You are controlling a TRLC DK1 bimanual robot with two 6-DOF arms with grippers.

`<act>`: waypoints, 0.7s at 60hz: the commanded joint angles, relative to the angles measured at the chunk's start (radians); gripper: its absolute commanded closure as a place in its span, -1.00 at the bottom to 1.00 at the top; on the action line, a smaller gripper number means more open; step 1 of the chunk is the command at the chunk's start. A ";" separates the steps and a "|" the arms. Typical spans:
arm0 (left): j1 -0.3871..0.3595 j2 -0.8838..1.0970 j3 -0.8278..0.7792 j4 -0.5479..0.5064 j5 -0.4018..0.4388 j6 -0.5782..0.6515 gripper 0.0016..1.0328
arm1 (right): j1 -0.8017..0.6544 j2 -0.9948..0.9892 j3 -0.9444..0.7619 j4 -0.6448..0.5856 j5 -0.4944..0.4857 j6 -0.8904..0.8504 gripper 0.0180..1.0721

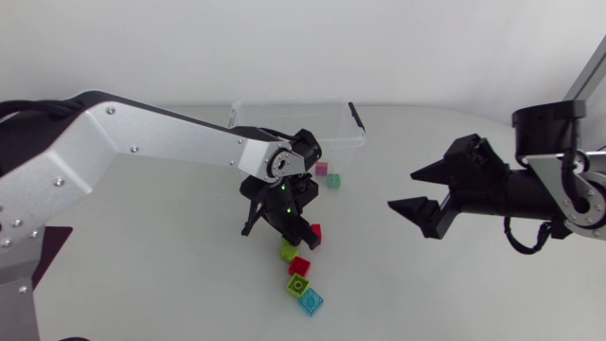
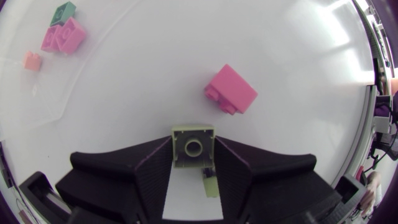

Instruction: Pick up the duplo bricks and place them in the container

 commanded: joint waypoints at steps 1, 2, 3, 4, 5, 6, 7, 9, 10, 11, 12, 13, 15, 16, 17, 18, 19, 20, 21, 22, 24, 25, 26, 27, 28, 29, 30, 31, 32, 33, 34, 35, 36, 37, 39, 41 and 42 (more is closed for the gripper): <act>0.021 -0.050 -0.047 -0.032 0.013 0.023 0.45 | 0.055 0.063 -0.013 -0.032 -0.016 -0.094 -0.90; 0.027 -0.076 -0.058 -0.032 0.013 0.037 0.45 | 0.075 0.080 -0.013 -0.032 -0.016 -0.109 -0.90; 0.030 -0.089 -0.061 -0.034 0.013 0.045 0.45 | 0.084 0.087 -0.011 -0.032 -0.014 -0.117 -0.90; 0.033 -0.102 -0.065 -0.037 0.013 0.049 0.45 | 0.097 0.100 -0.010 -0.032 -0.014 -0.129 -0.90; 0.038 -0.122 -0.070 -0.040 0.013 0.058 0.45 | 0.112 0.115 -0.005 -0.031 -0.009 -0.143 -0.90; 0.043 -0.136 -0.073 -0.043 0.013 0.066 0.45 | 0.123 0.130 -0.001 -0.031 -0.009 -0.150 -0.90; 0.046 -0.153 -0.075 -0.048 0.013 0.072 0.45 | 0.130 0.146 0.007 -0.031 -0.009 -0.157 -0.90; 0.053 -0.200 -0.079 -0.060 0.013 0.092 0.45 | 0.150 0.198 0.029 -0.031 -0.009 -0.181 -0.90; 0.056 -0.217 -0.081 -0.063 0.013 0.100 0.44 | 0.158 0.222 0.039 -0.028 -0.009 -0.189 -0.90; 0.058 -0.245 -0.084 -0.068 0.013 0.108 0.44 | 0.163 0.242 0.049 -0.026 -0.011 -0.193 -0.90; 0.058 -0.273 -0.087 -0.069 0.013 0.121 0.44 | 0.169 0.271 0.062 -0.026 -0.012 -0.204 -0.90; 0.058 -0.285 -0.088 -0.071 0.013 0.128 0.44 | 0.172 0.285 0.072 -0.026 -0.012 -0.209 -0.90; 0.058 -0.335 -0.092 -0.072 0.013 0.149 0.44 | 0.190 0.333 0.098 -0.026 -0.012 -0.226 -0.90; 0.056 -0.348 -0.092 -0.074 0.013 0.155 0.44 | 0.195 0.345 0.104 -0.026 -0.012 -0.232 -0.90; 0.056 -0.385 -0.090 -0.075 0.013 0.169 0.44 | 0.207 0.366 0.118 -0.026 -0.012 -0.238 -0.90; 0.056 -0.398 -0.088 -0.074 0.013 0.174 0.44 | 0.219 0.385 0.128 -0.026 -0.012 -0.242 -0.90; 0.056 -0.424 -0.082 -0.074 0.013 0.183 0.44 | 0.225 0.397 0.136 -0.026 -0.011 -0.247 -0.90; 0.056 -0.441 -0.076 -0.074 0.012 0.186 0.44 | 0.232 0.409 0.145 -0.026 -0.011 -0.250 -0.90; 0.058 -0.457 -0.070 -0.074 0.012 0.192 0.44 | 0.241 0.425 0.154 -0.026 -0.009 -0.255 -0.90; 0.060 -0.470 -0.062 -0.074 0.012 0.200 0.44 | 0.245 0.436 0.159 -0.026 -0.008 -0.258 -0.90; 0.064 -0.493 -0.049 -0.071 0.012 0.212 0.44 | 0.262 0.465 0.177 -0.025 -0.003 -0.262 -0.90; 0.070 -0.506 -0.039 -0.065 0.012 0.213 0.44 | 0.270 0.480 0.188 -0.025 -0.002 -0.264 -0.90; 0.075 -0.510 -0.033 -0.058 0.012 0.215 0.44 | 0.279 0.497 0.199 -0.026 0.000 -0.265 -0.90; 0.083 -0.518 -0.019 -0.052 0.013 0.221 0.44 | 0.284 0.509 0.208 -0.026 0.001 -0.267 -0.90; 0.083 -0.520 -0.015 -0.051 0.013 0.223 0.44 | 0.291 0.523 0.220 -0.028 0.001 -0.267 -0.90; 0.087 -0.524 0.000 -0.043 0.013 0.226 0.43 | 0.296 0.535 0.230 -0.028 0.001 -0.270 -0.90; 0.089 -0.526 0.008 -0.035 0.015 0.229 0.43 | 0.301 0.546 0.239 -0.029 0.003 -0.272 -0.90; 0.093 -0.526 0.014 -0.029 0.016 0.230 0.43 | 0.308 0.563 0.253 -0.031 0.006 -0.273 -0.90; 0.099 -0.526 0.027 -0.022 0.024 0.232 0.43 | 0.311 0.572 0.262 -0.031 0.007 -0.273 -0.90; 0.102 -0.526 0.030 -0.019 0.025 0.232 0.43 | 0.314 0.583 0.269 -0.032 0.007 -0.273 -0.90; 0.109 -0.524 0.034 -0.012 0.033 0.233 0.43 | 0.318 0.595 0.282 -0.037 0.007 -0.275 -0.90; 0.115 -0.521 0.040 0.005 0.045 0.233 0.43 | 0.319 0.606 0.291 -0.043 0.007 -0.278 -0.90; 0.116 -0.520 0.042 0.012 0.051 0.233 0.43 | 0.322 0.623 0.306 -0.051 0.007 -0.285 -0.90; 0.124 -0.507 0.047 0.040 0.058 0.233 0.43 | 0.324 0.633 0.317 -0.059 0.007 -0.288 -0.90; 0.138 -0.487 0.056 0.064 0.061 0.232 0.43 | 0.325 0.655 0.335 -0.063 0.007 -0.290 -0.90; 0.150 -0.466 0.071 0.075 0.071 0.232 0.43 | 0.328 0.678 0.352 -0.066 0.007 -0.293 -0.90; 0.159 -0.452 0.079 0.086 0.076 0.233 0.43 | 0.330 0.684 0.358 -0.069 0.007 -0.295 -0.90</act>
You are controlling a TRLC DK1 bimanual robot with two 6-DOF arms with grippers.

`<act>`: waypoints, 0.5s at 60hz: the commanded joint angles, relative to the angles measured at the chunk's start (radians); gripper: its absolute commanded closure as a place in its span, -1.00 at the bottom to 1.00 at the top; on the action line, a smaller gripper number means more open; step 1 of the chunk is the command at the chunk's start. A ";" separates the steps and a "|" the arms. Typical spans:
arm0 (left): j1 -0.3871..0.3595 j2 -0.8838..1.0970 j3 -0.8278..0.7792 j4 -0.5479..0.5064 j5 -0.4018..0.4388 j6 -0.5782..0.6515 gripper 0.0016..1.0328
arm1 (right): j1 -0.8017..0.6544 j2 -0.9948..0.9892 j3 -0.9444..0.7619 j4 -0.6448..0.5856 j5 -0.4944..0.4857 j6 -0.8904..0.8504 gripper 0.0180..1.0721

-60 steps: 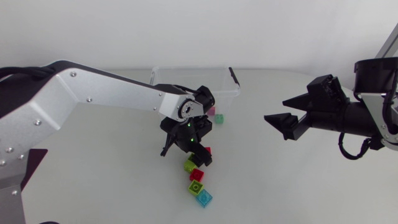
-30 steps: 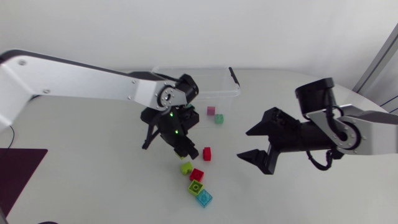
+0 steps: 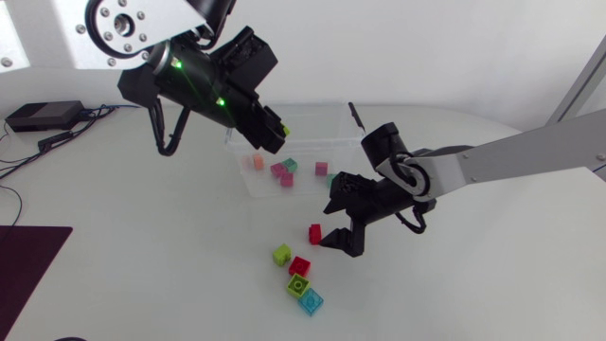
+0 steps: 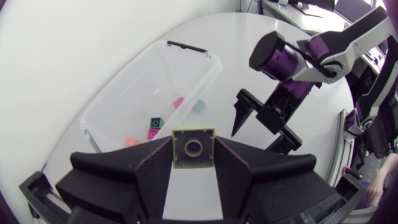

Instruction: Pick up the duplo bricks and place them in the container

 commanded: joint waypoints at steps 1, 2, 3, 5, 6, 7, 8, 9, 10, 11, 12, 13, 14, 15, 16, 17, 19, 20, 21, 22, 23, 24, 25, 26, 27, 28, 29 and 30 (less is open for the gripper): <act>0.033 0.061 0.048 0.042 0.025 0.017 0.43 | 0.011 0.063 0.045 -0.028 0.003 -0.045 -0.90; 0.041 0.074 0.049 0.066 0.037 0.014 0.43 | 0.011 0.068 0.050 -0.031 0.003 -0.048 -0.90; 0.043 0.074 0.049 0.068 0.037 0.014 0.43 | 0.011 0.069 0.051 -0.031 0.002 -0.048 -0.90; 0.066 0.101 0.059 0.108 0.068 0.009 0.43 | 0.011 0.088 0.068 -0.040 0.002 -0.056 -0.88; 0.067 0.103 0.059 0.109 0.069 0.007 0.43 | 0.011 0.095 0.074 -0.042 0.002 -0.056 -0.85; 0.082 0.126 0.077 0.115 0.083 0.006 0.43 | 0.011 0.100 0.079 -0.042 0.002 -0.057 -0.84; 0.089 0.141 0.089 0.117 0.086 0.006 0.43 | 0.011 0.106 0.084 -0.045 -0.001 -0.059 -0.81; 0.096 0.158 0.103 0.120 0.089 0.001 0.42 | 0.011 0.112 0.090 -0.052 -0.003 -0.062 -0.80; 0.102 0.167 0.111 0.121 0.092 -0.002 0.42 | 0.012 0.117 0.094 -0.060 -0.003 -0.068 -0.78; 0.109 0.189 0.128 0.123 0.097 -0.005 0.42 | 0.012 0.123 0.102 -0.072 -0.004 -0.075 -0.78; 0.115 0.203 0.138 0.124 0.097 -0.006 0.42 | 0.015 0.127 0.105 -0.078 -0.004 -0.079 -0.78; 0.118 0.212 0.146 0.124 0.097 -0.008 0.42 | 0.017 0.132 0.107 -0.080 -0.006 -0.080 -0.78; 0.118 0.218 0.151 0.126 0.097 -0.008 0.41 | 0.020 0.135 0.108 -0.081 -0.006 -0.082 -0.78; 0.125 0.235 0.160 0.134 0.098 -0.011 0.41 | 0.022 0.138 0.108 -0.081 -0.004 -0.082 -0.78; 0.128 0.253 0.171 0.138 0.098 -0.011 0.41 | 0.025 0.141 0.110 -0.081 -0.006 -0.083 -0.75; 0.130 0.262 0.178 0.140 0.100 -0.011 0.41 | 0.026 0.144 0.110 -0.081 -0.006 -0.083 -0.72; 0.133 0.284 0.194 0.140 0.106 -0.011 0.41 | 0.029 0.149 0.111 -0.081 -0.006 -0.083 -0.69; 0.133 0.296 0.201 0.140 0.109 -0.012 0.41 | 0.031 0.150 0.111 -0.081 -0.007 -0.083 -0.67; 0.133 0.307 0.207 0.140 0.110 -0.012 0.40 | 0.032 0.152 0.113 -0.083 -0.007 -0.083 -0.63; 0.133 0.316 0.214 0.140 0.110 -0.014 0.40 | 0.032 0.152 0.113 -0.085 -0.009 -0.083 -0.61; 0.133 0.319 0.217 0.140 0.110 -0.014 0.40 | 0.034 0.154 0.113 -0.085 -0.009 -0.083 -0.60; 0.133 0.328 0.223 0.140 0.110 -0.016 0.40 | 0.035 0.155 0.113 -0.085 -0.011 -0.083 -0.56; 0.132 0.333 0.229 0.140 0.110 -0.017 0.40 | 0.038 0.157 0.113 -0.085 -0.012 -0.083 -0.54; 0.132 0.335 0.229 0.140 0.110 -0.017 0.40 | 0.040 0.158 0.113 -0.086 -0.012 -0.083 -0.51; 0.132 0.338 0.232 0.140 0.110 -0.019 0.40 | 0.043 0.158 0.113 -0.088 -0.014 -0.083 -0.48; 0.130 0.347 0.238 0.141 0.110 -0.019 0.40 | 0.045 0.160 0.113 -0.088 -0.014 -0.082 -0.45; 0.130 0.353 0.244 0.141 0.110 -0.020 0.40 | 0.048 0.164 0.113 -0.089 -0.014 -0.082 -0.40; 0.128 0.359 0.247 0.141 0.110 -0.020 0.40 | 0.049 0.166 0.113 -0.091 -0.014 -0.082 -0.37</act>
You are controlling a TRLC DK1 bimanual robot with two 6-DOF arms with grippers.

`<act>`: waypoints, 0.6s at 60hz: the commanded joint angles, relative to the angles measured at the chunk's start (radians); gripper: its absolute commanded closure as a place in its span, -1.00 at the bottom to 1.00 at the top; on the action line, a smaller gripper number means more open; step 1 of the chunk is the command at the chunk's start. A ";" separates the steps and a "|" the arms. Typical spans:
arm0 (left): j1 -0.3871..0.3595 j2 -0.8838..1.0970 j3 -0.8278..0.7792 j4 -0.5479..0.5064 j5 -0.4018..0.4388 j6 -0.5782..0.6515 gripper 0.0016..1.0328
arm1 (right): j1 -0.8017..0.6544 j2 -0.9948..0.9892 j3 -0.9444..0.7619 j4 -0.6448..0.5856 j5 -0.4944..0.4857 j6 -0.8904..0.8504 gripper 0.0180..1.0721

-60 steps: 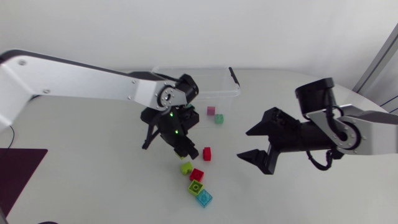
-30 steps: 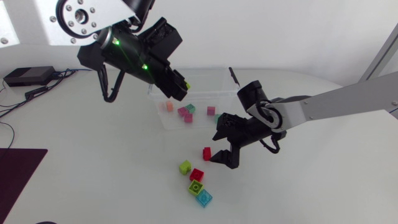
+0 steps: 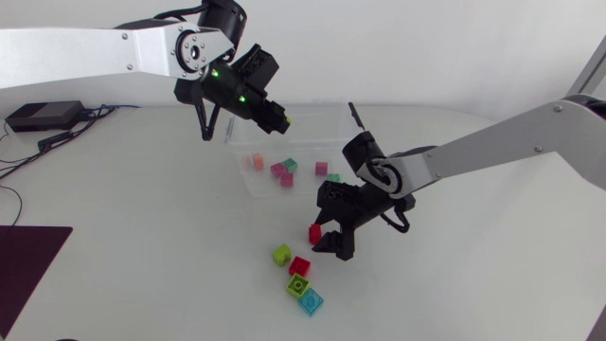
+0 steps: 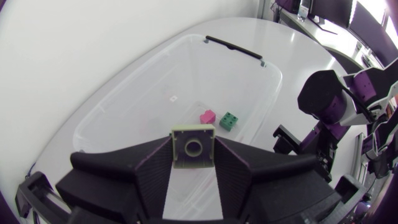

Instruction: Pick up the duplo bricks and place them in the container

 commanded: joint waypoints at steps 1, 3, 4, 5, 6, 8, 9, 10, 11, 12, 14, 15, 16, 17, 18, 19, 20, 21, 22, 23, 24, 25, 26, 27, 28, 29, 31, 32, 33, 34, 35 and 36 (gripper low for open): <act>-0.002 0.040 0.055 0.009 0.012 -0.020 0.40 | 0.016 0.039 0.018 -0.017 -0.011 -0.030 -0.32; 0.000 0.054 0.064 0.009 0.012 -0.020 0.37 | 0.021 0.043 0.018 -0.019 -0.014 -0.027 -0.15; 0.001 0.064 0.070 0.010 0.012 -0.020 0.30 | 0.023 0.045 0.018 -0.017 -0.015 -0.021 -0.05; 0.003 0.069 0.075 0.010 0.012 -0.020 0.24 | 0.023 0.047 0.018 -0.017 -0.015 -0.016 0.04; 0.006 0.075 0.079 0.009 0.012 -0.020 0.07 | 0.023 0.048 0.019 -0.016 -0.017 -0.006 0.18; 0.009 0.080 0.084 0.009 0.012 -0.020 -0.21 | 0.023 0.048 0.018 -0.014 -0.027 0.001 0.35; 0.012 0.080 0.085 0.009 0.012 -0.020 -0.36 | 0.021 0.047 0.018 -0.014 -0.032 0.004 0.44; 0.014 0.080 0.085 0.009 0.012 -0.020 -0.56 | 0.021 0.045 0.018 -0.014 -0.035 0.005 0.47; 0.014 0.080 0.085 0.009 0.012 -0.020 -0.56 | 0.021 0.045 0.018 -0.014 -0.035 0.005 0.47; 0.017 0.074 0.085 0.007 0.011 -0.019 -0.80 | 0.020 0.039 0.016 -0.022 -0.035 0.005 0.47; 0.020 0.067 0.085 0.006 0.011 -0.019 -0.85 | 0.018 0.034 0.015 -0.023 -0.035 0.007 0.47; 0.026 0.049 0.076 0.002 0.011 -0.017 -0.88 | 0.012 0.022 0.010 -0.026 -0.035 0.010 0.47; 0.029 0.043 0.075 0.002 0.011 -0.017 -0.88 | 0.010 0.016 0.007 -0.031 -0.035 0.010 0.47; 0.032 0.024 0.062 0.002 0.011 -0.014 -0.88 | 0.006 0.004 0.004 -0.039 -0.035 0.010 0.47; 0.037 0.008 0.050 0.002 0.011 -0.014 -0.89 | -0.002 -0.009 0.001 -0.046 -0.035 0.008 0.47; 0.037 0.004 0.047 0.002 0.011 -0.014 -0.88 | -0.007 -0.023 -0.004 -0.051 -0.037 0.010 0.47; 0.040 -0.029 0.022 0.001 0.011 -0.009 -0.89 | -0.013 -0.038 -0.010 -0.052 -0.038 0.008 0.47; 0.040 -0.058 -0.002 0.001 0.011 0.003 -0.89 | -0.019 -0.055 -0.016 -0.054 -0.038 0.008 0.47; 0.040 -0.083 -0.022 0.001 0.011 0.024 -0.89 | -0.025 -0.072 -0.021 -0.058 -0.038 0.008 0.47; 0.040 -0.106 -0.045 0.001 0.011 0.035 -0.89 | -0.030 -0.084 -0.024 -0.063 -0.040 0.008 0.47; 0.040 -0.157 -0.091 0.001 0.015 0.073 -0.89 | -0.048 -0.118 -0.027 -0.080 -0.040 0.008 0.47; 0.041 -0.180 -0.113 0.001 0.018 0.092 -0.89 | -0.059 -0.136 -0.027 -0.088 -0.040 0.010 0.47; 0.041 -0.223 -0.154 -0.002 0.024 0.123 -0.89 | -0.073 -0.162 -0.027 -0.100 -0.043 0.010 0.47; 0.041 -0.238 -0.171 -0.004 0.027 0.136 -0.89 | -0.080 -0.176 -0.025 -0.108 -0.044 0.010 0.47; 0.041 -0.247 -0.180 -0.007 0.029 0.144 -0.89 | -0.100 -0.208 -0.022 -0.120 -0.052 0.013 0.47; 0.040 -0.302 -0.243 -0.024 0.049 0.202 -0.89 | -0.115 -0.233 -0.016 -0.127 -0.055 0.025 0.47; 0.040 -0.351 -0.312 -0.044 0.069 0.258 -0.89 | -0.140 -0.276 -0.005 -0.129 -0.057 0.044 0.47; 0.040 -0.362 -0.330 -0.051 0.076 0.274 -0.89 | -0.152 -0.294 0.002 -0.129 -0.057 0.056 0.47; 0.040 -0.379 -0.358 -0.067 0.084 0.302 -0.89 | -0.160 -0.305 0.009 -0.129 -0.057 0.063 0.47; 0.040 -0.388 -0.375 -0.073 0.086 0.319 -0.89 | -0.169 -0.316 0.019 -0.129 -0.057 0.074 0.47; 0.038 -0.404 -0.402 -0.077 0.087 0.342 -0.89 | -0.177 -0.325 0.025 -0.127 -0.057 0.085 0.47; 0.037 -0.414 -0.426 -0.077 0.089 0.357 -0.89 | -0.181 -0.329 0.035 -0.127 -0.058 0.094 0.47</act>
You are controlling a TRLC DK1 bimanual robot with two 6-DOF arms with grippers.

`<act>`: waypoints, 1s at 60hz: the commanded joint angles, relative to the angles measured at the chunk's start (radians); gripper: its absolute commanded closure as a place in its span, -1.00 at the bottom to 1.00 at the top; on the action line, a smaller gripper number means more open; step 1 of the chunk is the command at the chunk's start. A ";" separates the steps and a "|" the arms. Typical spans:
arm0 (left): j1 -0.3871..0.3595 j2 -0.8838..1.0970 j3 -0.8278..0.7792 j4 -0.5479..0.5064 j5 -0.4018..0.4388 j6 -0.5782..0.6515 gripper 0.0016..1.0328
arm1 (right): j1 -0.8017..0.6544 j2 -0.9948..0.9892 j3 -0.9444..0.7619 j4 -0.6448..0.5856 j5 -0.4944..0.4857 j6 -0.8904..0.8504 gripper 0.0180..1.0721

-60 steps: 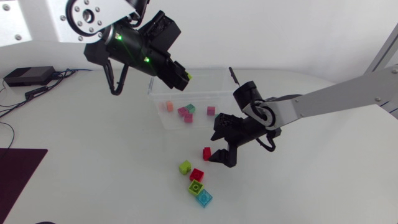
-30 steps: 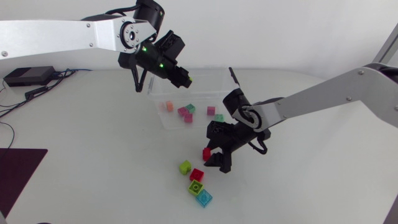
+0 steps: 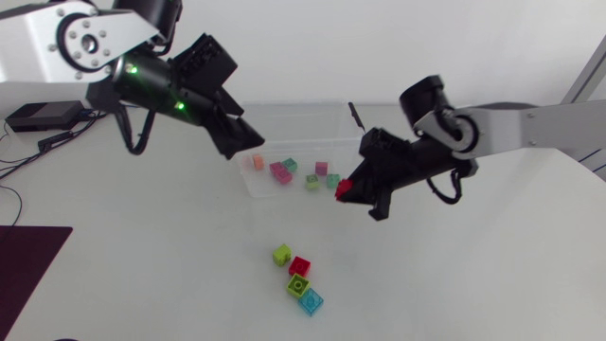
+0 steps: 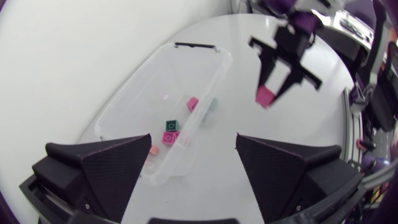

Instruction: Pick up the duplo bricks and place them in the container

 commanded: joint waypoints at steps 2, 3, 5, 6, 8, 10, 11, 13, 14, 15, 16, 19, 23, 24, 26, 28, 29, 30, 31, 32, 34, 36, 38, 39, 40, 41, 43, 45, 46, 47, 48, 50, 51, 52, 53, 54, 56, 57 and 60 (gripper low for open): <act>-0.010 -0.073 -0.187 -0.037 0.030 0.170 -0.89 | -0.043 -0.066 0.070 -0.008 -0.007 0.086 0.47; -0.016 -0.082 -0.212 -0.041 0.030 0.192 -0.89 | -0.046 -0.067 0.079 0.000 -0.007 0.103 0.47; -0.024 -0.094 -0.251 -0.041 0.030 0.224 -0.89 | -0.049 -0.067 0.104 0.018 -0.003 0.143 0.47; -0.030 -0.099 -0.264 -0.041 0.030 0.233 -0.89 | -0.049 -0.066 0.110 0.025 -0.001 0.152 0.47; -0.047 -0.108 -0.304 -0.040 0.030 0.264 -0.89 | -0.049 -0.061 0.131 0.054 0.003 0.189 0.47; -0.067 -0.114 -0.334 -0.037 0.030 0.288 -0.89 | -0.048 -0.055 0.150 0.084 0.019 0.226 0.47; -0.072 -0.114 -0.351 -0.030 0.030 0.302 -0.90 | -0.046 -0.049 0.159 0.101 0.029 0.244 0.47; -0.085 -0.116 -0.376 -0.018 0.030 0.320 -0.90 | -0.040 -0.041 0.176 0.123 0.046 0.269 0.47; -0.092 -0.114 -0.394 -0.003 0.030 0.328 -0.90 | -0.035 -0.034 0.186 0.137 0.059 0.281 0.47; -0.096 -0.114 -0.402 0.008 0.030 0.331 -0.90 | -0.034 -0.027 0.193 0.146 0.066 0.292 0.47; -0.098 -0.114 -0.413 0.020 0.030 0.337 -0.90 | -0.028 -0.015 0.208 0.160 0.080 0.308 0.47; -0.107 -0.111 -0.436 0.049 0.030 0.354 -0.90 | -0.018 0.026 0.254 0.181 0.102 0.345 0.47; -0.116 -0.100 -0.468 0.089 0.028 0.391 -0.90 | -0.002 0.091 0.308 0.213 0.137 0.384 0.47; -0.116 -0.100 -0.469 0.091 0.028 0.393 -0.90 | -0.002 0.094 0.311 0.215 0.138 0.384 0.47; -0.119 -0.094 -0.477 0.111 0.028 0.405 -0.90 | 0.009 0.129 0.344 0.216 0.151 0.391 0.47; -0.121 -0.086 -0.480 0.118 0.027 0.419 -0.90 | 0.018 0.158 0.371 0.227 0.174 0.397 0.47; -0.122 -0.082 -0.485 0.125 0.027 0.429 -0.90 | 0.023 0.177 0.383 0.241 0.186 0.402 0.47; -0.124 -0.080 -0.486 0.126 0.027 0.431 -0.90 | 0.024 0.187 0.392 0.249 0.192 0.410 0.46; -0.125 -0.074 -0.489 0.138 0.025 0.436 -0.90 | 0.026 0.200 0.403 0.256 0.197 0.417 0.46; -0.125 -0.071 -0.492 0.144 0.025 0.439 -0.90 | 0.028 0.209 0.412 0.256 0.200 0.419 0.46; -0.130 -0.053 -0.500 0.164 0.022 0.462 -0.90 | 0.038 0.250 0.449 0.256 0.218 0.420 0.23; -0.136 -0.042 -0.505 0.177 0.017 0.472 -0.90 | 0.044 0.267 0.466 0.256 0.232 0.420 -0.01; -0.144 -0.025 -0.512 0.192 0.013 0.492 -0.90 | 0.054 0.290 0.486 0.258 0.257 0.420 -0.53; -0.148 -0.016 -0.512 0.195 0.010 0.501 -0.90 | 0.057 0.296 0.493 0.258 0.263 0.422 -0.76; -0.150 -0.010 -0.512 0.195 0.008 0.511 -0.90 | 0.057 0.298 0.496 0.258 0.266 0.422 -0.84; -0.151 -0.005 -0.514 0.197 0.007 0.518 -0.90 | 0.058 0.298 0.498 0.258 0.270 0.423 -0.89; -0.159 0.006 -0.514 0.198 0.007 0.535 -0.90 | 0.058 0.293 0.496 0.258 0.272 0.430 -0.90; -0.162 0.030 -0.505 0.210 0.001 0.535 -0.90 | 0.058 0.262 0.479 0.259 0.273 0.439 -0.90; -0.165 0.039 -0.498 0.207 -0.001 0.534 -0.90 | 0.057 0.249 0.469 0.259 0.273 0.440 -0.90; -0.167 0.044 -0.495 0.207 -0.001 0.532 -0.90 | 0.057 0.235 0.460 0.259 0.273 0.440 -0.90; -0.170 0.055 -0.491 0.207 -0.003 0.531 -0.90 | 0.055 0.209 0.440 0.259 0.273 0.440 -0.90; -0.176 0.082 -0.466 0.203 -0.009 0.500 -0.90 | 0.055 0.157 0.395 0.261 0.273 0.440 -0.90; -0.182 0.093 -0.454 0.192 -0.012 0.474 -0.90 | 0.055 0.135 0.375 0.262 0.273 0.439 -0.90; -0.182 0.096 -0.448 0.186 -0.012 0.462 -0.90 | 0.054 0.121 0.363 0.262 0.273 0.439 -0.90; -0.188 0.105 -0.434 0.171 -0.012 0.439 -0.90 | 0.052 0.101 0.344 0.262 0.273 0.437 -0.90; -0.191 0.116 -0.417 0.155 -0.015 0.413 -0.90 | 0.051 0.078 0.323 0.262 0.273 0.437 -0.90; -0.196 0.139 -0.388 0.135 -0.029 0.362 -0.90 | 0.047 0.043 0.291 0.262 0.273 0.437 -0.90; -0.197 0.145 -0.379 0.129 -0.033 0.350 -0.90 | 0.046 0.028 0.277 0.262 0.273 0.437 -0.90; -0.200 0.174 -0.324 0.066 -0.045 0.262 -0.84 | 0.041 -0.044 0.206 0.259 0.273 0.436 -0.90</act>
